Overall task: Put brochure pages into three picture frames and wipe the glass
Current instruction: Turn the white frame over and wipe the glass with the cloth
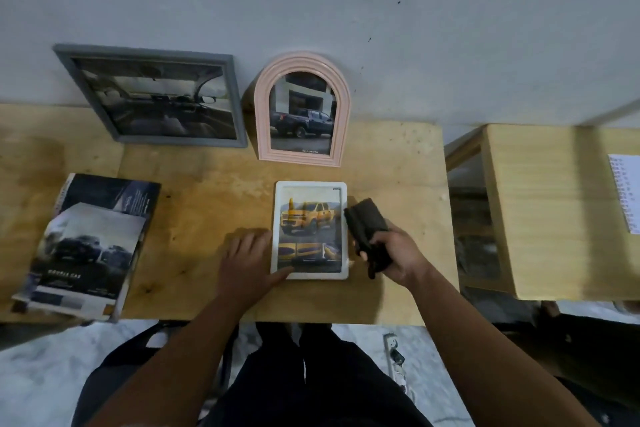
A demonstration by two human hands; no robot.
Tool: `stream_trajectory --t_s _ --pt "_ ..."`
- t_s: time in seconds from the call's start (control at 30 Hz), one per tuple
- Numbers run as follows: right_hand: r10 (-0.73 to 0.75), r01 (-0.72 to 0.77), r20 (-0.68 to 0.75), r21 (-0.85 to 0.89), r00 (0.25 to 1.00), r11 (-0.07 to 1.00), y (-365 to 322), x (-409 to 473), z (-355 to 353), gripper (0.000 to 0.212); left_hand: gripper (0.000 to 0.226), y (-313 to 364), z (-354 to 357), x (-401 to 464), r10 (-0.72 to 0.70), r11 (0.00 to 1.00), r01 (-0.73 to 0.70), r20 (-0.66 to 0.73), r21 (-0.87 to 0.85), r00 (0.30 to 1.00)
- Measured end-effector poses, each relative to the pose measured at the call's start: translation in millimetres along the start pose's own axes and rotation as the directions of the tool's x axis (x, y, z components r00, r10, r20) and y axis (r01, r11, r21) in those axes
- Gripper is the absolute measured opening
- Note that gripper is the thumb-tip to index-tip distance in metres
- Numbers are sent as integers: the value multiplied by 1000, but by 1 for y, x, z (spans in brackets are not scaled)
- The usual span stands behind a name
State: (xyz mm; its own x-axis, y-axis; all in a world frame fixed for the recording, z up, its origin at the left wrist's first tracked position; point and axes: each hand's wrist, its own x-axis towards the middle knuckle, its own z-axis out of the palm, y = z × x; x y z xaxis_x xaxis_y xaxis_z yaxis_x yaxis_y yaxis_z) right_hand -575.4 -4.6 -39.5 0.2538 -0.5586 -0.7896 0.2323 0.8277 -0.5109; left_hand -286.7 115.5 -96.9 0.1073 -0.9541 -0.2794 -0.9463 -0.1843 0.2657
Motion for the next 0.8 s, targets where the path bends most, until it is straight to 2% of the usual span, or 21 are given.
stream_trajectory --t_s 0.07,0.13,0.2,0.27,0.37,0.43,0.5,0.63,0.73,0.8 --pt "-99 91 -17 -250 995 964 1 18 20 21 116 1 -2 8 33 997 -37 56 73 998" --pt "-234 198 1 -533 972 823 -1 37 43 16 132 -1 0 15 68 987 -80 88 137 994" --pt "-410 322 90 -776 908 543 -7 55 69 22 136 -5 7 17 101 980 -120 117 162 988" --pt "-492 422 286 -887 822 189 -6 76 90 31 134 -12 17 16 139 978 -149 78 144 987" --pt "-433 401 460 -888 775 -227 14 103 110 39 128 -20 28 15 217 970 -210 -48 125 975" --pt "-416 376 523 -842 744 -386 33 115 112 41 126 -22 34 15 239 966 -225 -107 129 965" --pt "-434 367 561 -812 704 -454 42 120 109 40 126 -24 36 16 245 965 -230 -130 123 961" --pt "-422 410 635 -756 647 -510 46 112 107 34 126 -25 37 14 245 967 -228 -162 117 956" --pt "-352 468 668 -726 656 -504 61 91 98 35 123 -23 36 13 254 966 -239 -175 103 951" --pt "-297 525 692 -704 658 -479 77 69 84 36 126 -22 34 13 234 970 -223 -112 99 966"
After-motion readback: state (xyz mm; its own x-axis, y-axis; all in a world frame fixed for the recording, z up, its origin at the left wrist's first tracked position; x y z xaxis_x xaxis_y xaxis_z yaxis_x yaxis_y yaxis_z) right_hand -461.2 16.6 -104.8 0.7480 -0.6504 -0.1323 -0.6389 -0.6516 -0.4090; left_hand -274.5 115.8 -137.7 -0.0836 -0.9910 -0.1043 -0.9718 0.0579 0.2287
